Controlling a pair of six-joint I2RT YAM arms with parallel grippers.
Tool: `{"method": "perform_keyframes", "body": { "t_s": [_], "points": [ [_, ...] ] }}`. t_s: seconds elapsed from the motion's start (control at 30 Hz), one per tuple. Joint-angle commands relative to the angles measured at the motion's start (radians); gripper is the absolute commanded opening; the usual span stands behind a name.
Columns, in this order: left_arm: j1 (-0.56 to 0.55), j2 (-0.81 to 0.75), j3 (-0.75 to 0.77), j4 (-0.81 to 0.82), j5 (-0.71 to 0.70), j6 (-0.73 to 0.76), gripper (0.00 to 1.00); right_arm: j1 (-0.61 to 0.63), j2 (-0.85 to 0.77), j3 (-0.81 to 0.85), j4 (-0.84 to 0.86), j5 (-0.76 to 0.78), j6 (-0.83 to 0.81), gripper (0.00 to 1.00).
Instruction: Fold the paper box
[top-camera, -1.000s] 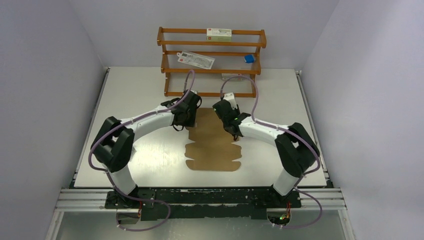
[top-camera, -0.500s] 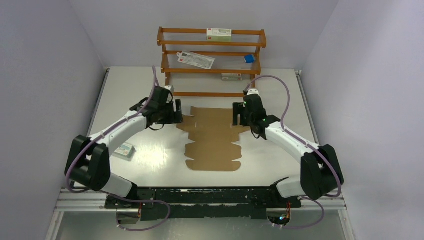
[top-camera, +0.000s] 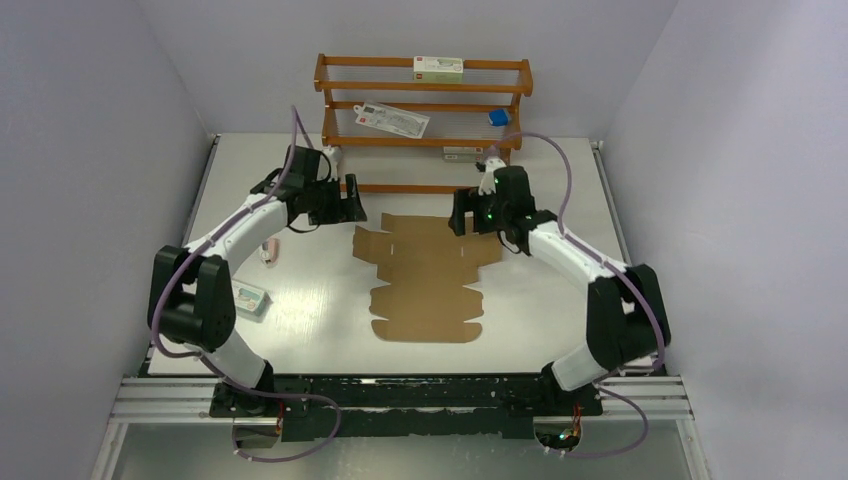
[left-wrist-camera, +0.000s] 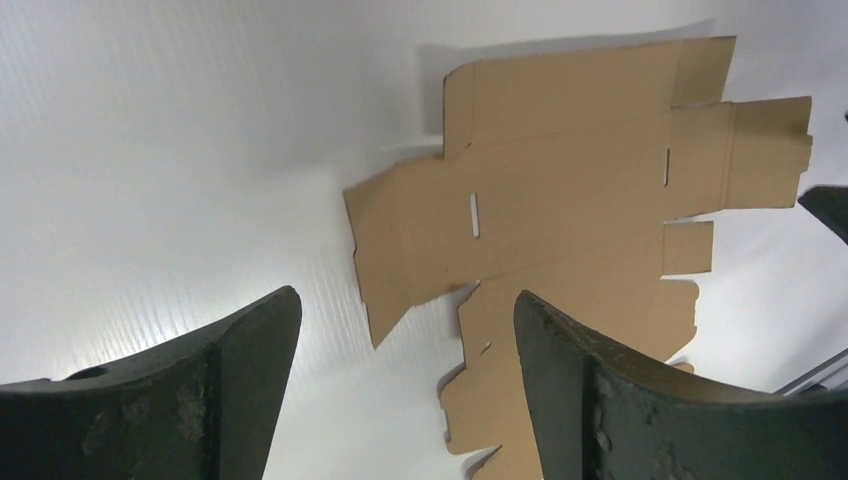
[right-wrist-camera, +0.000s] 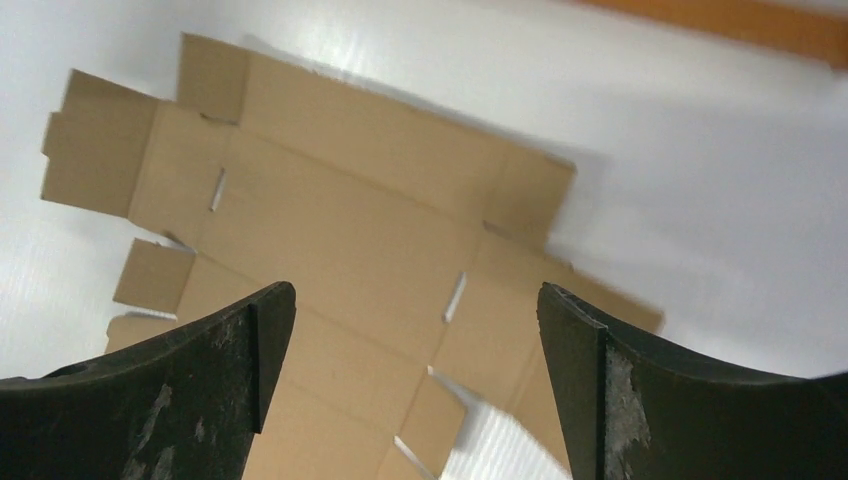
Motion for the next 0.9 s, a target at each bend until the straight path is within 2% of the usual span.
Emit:
{"method": "perform_keyframes", "body": {
  "t_s": [0.0, 0.13, 0.43, 0.63, 0.87],
  "points": [
    [0.010, 0.074, 0.093, -0.065, 0.071, 0.080, 0.82, -0.008, 0.157, 0.176, -0.021, -0.179, -0.203, 0.96],
    [0.024, 0.102, 0.103, -0.081, 0.088, 0.121, 0.82, -0.010, 0.304, 0.314, -0.068, -0.284, -0.359, 0.96],
    [0.050, 0.077, 0.066, -0.093, 0.033, 0.175, 0.80, -0.010, 0.608, 0.668, -0.359, -0.450, -0.646, 0.93],
    [0.053, 0.089, 0.056, -0.082, 0.077, 0.173, 0.79, -0.009, 0.707, 0.765, -0.437, -0.536, -0.757, 0.89],
    [0.053, 0.083, 0.051, -0.080, 0.045, 0.174, 0.78, -0.010, 0.798, 0.837, -0.484, -0.575, -0.828, 0.84]
  ]
}}
